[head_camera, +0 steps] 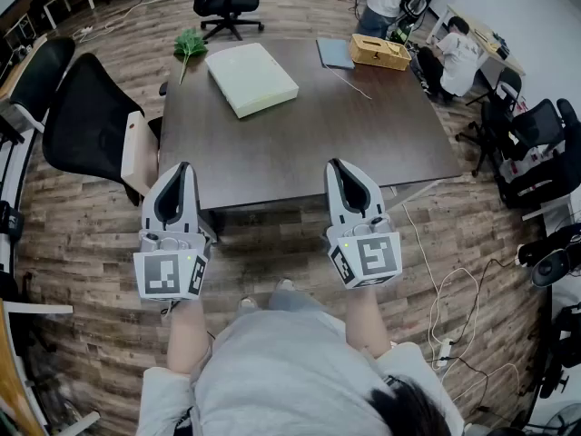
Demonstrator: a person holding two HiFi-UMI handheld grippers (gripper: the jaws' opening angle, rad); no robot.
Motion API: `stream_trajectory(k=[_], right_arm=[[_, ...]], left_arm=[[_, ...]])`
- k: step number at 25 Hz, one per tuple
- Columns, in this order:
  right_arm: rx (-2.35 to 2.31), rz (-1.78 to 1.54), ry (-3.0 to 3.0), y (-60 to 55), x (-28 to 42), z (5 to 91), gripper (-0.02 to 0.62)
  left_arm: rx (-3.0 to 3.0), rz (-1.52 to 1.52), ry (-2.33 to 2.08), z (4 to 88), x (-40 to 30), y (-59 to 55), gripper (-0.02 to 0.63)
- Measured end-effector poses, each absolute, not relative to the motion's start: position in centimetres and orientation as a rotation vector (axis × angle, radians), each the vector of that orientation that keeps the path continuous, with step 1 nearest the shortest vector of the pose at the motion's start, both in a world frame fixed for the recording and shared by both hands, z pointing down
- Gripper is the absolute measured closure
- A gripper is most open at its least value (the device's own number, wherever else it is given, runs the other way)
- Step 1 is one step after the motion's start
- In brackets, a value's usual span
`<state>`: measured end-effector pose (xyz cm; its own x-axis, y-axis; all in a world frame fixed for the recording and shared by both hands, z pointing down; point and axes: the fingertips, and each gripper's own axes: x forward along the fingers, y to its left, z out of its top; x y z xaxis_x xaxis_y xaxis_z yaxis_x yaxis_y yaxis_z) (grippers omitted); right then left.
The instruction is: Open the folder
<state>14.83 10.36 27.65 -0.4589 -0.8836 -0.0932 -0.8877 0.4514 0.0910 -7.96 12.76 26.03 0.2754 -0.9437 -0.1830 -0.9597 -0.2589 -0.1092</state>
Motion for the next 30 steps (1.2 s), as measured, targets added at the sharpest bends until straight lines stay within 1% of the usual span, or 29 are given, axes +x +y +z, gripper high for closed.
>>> stream_trajectory(k=[15, 30], right_arm=[[-1.590, 0.200, 2.646, 10.4, 14.9, 27.6, 0.575], [-1.455, 0.148, 2.708, 6.1, 16.6, 28.4, 0.575]], left_arm=[[-2.360, 0.115, 1.754, 26.1, -7.0, 13.0, 0.598], [-2.327, 0.107, 1.768, 26.0, -3.0, 9.3, 0.598]])
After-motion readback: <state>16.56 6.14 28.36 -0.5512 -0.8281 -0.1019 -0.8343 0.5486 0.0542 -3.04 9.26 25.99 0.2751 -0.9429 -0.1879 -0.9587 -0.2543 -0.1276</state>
